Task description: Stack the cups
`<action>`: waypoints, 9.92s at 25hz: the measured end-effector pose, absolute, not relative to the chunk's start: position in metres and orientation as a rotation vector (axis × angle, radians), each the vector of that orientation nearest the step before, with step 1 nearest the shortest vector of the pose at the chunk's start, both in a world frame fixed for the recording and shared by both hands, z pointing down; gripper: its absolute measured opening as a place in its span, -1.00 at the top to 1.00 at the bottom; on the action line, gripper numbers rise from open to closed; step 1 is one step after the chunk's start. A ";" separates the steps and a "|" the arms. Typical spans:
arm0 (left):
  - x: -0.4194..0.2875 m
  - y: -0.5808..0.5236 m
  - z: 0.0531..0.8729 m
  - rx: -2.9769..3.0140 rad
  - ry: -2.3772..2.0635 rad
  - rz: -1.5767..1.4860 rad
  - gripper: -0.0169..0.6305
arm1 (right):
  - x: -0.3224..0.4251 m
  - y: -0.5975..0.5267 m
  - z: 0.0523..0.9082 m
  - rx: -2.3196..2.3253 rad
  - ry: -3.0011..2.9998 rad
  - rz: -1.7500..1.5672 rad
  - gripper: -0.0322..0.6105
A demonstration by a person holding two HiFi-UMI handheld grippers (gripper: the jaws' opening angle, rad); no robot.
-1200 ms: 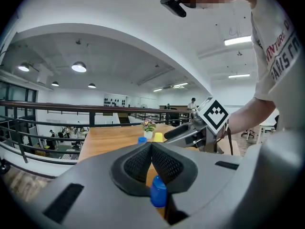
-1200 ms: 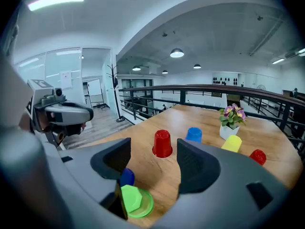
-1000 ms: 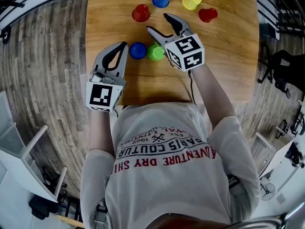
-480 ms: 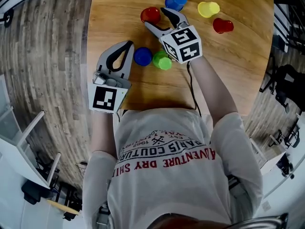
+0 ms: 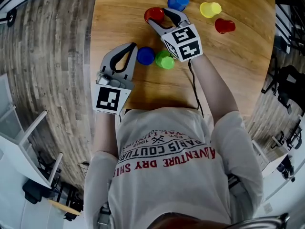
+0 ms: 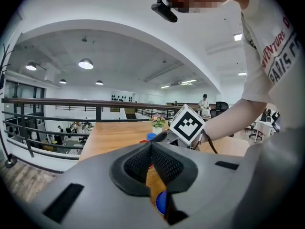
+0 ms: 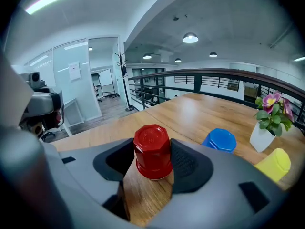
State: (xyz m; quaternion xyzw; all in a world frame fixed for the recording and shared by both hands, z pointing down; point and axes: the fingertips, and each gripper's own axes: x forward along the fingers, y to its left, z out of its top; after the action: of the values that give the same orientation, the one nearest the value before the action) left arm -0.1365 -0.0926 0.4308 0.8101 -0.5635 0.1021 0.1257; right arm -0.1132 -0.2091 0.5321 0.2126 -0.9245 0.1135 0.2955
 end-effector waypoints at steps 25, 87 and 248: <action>-0.072 -0.037 0.410 2.645 -1.400 0.318 0.90 | 0.042 -0.107 0.523 0.997 -2.320 0.361 0.13; 0.045 -0.144 0.429 2.365 -1.587 0.397 0.90 | 0.167 -0.310 0.547 1.059 -2.325 0.434 0.15; -0.092 -0.025 0.386 2.565 -1.507 0.376 0.90 | 0.013 -0.074 0.478 0.830 -2.361 0.507 0.06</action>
State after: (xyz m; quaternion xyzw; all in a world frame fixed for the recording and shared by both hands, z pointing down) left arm -0.0915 -0.0247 0.3864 0.8531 -0.5014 0.1251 0.0714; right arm 0.0130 -0.0745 0.4781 0.3110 -0.8850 0.1899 0.2899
